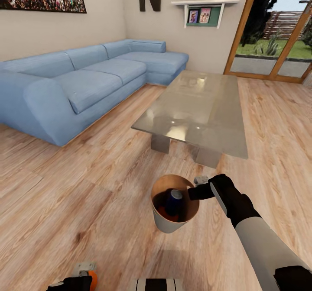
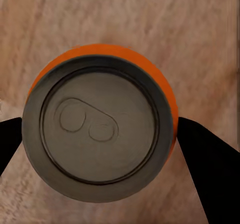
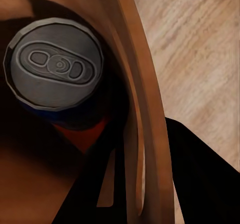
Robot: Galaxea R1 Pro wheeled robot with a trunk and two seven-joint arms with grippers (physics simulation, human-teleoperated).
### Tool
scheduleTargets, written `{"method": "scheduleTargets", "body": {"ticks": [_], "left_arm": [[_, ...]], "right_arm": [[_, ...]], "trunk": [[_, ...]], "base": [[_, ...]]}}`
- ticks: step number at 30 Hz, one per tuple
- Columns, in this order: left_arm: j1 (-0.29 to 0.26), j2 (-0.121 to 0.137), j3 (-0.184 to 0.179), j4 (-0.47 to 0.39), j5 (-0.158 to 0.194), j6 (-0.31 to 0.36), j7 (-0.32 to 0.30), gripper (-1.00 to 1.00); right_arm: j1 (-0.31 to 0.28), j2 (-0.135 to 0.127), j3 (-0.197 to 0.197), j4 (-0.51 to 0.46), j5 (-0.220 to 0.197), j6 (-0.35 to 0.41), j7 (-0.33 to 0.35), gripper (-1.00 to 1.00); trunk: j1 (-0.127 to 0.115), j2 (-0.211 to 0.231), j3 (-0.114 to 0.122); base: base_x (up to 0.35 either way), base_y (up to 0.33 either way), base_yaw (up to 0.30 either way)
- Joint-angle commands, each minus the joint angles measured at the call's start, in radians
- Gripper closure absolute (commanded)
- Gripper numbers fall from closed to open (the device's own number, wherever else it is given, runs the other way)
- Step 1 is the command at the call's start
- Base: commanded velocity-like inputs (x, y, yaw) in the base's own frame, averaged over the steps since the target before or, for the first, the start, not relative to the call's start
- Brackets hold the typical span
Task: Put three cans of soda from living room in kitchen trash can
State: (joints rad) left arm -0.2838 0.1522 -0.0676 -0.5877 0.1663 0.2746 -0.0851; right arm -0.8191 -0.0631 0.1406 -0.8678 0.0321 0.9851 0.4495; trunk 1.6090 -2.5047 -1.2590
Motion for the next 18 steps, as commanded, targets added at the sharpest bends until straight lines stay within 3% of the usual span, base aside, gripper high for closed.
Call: {"method": "scheduleTargets", "body": {"ticks": [1, 18], "left_arm": [[0.000, 0.000, 0.000, 0.000, 0.000, 0.000, 0.001, 1.00], [0.000, 0.000, 0.000, 0.000, 0.000, -0.002, 0.001, 1.00]], "right_arm": [[0.000, -0.001, 0.000, 0.000, -0.021, 0.004, -0.005, 1.00], [0.014, 0.000, 0.001, 0.000, -0.021, 0.003, -0.005, 1.00]], "trunk": [[0.000, 0.000, 0.004], [-0.008, 0.004, 0.070]], "base": [[0.000, 0.000, 0.000], [0.000, 0.000, 0.000]]}}
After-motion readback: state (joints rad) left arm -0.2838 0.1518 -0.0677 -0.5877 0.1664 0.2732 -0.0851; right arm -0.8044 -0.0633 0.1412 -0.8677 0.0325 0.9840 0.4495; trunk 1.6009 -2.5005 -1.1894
